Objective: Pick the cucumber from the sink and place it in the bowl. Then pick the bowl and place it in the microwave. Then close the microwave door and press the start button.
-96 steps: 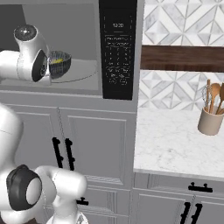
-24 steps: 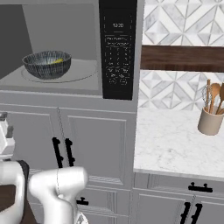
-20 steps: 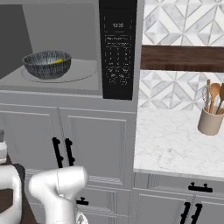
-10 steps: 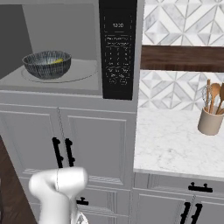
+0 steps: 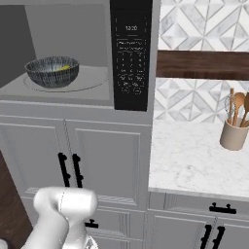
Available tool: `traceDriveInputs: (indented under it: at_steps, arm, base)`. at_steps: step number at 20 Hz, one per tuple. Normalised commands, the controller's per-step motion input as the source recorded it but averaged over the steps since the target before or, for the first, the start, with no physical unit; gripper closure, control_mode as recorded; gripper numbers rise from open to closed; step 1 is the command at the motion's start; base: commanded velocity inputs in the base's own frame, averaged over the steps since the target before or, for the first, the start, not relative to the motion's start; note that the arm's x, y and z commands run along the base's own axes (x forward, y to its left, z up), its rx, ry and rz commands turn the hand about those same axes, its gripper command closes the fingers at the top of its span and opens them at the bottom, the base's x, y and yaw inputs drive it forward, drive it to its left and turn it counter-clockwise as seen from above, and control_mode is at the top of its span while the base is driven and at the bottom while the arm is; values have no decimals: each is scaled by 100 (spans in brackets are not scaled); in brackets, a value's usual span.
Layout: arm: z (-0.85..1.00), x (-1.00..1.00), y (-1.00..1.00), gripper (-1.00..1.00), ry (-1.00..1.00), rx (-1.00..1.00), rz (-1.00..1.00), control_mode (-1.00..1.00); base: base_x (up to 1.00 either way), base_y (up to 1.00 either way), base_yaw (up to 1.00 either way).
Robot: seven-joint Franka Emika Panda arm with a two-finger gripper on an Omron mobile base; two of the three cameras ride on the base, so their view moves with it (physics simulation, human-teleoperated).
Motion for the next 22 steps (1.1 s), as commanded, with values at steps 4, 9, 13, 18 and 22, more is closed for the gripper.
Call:
traceDriveInputs:
  at_steps: [4, 9, 13, 18, 22]
  arm:
    - [29, -25, -7, -100, 1, 5, 0, -100]
    - [16, -35, -34, -100, 0, 10, 0, -100]
    - [32, -31, -50, -100, 0, 13, 0, -100]
    - [27, -24, -65, -100, 0, 10, 3, -100]
    - [23, -8, -67, -100, 0, 12, 5, -100]
  base:
    - [0, 0, 0]
    - [0, 0, 0]
    - [0, 0, 0]
    - [0, 0, 0]
    - [0, 0, 0]
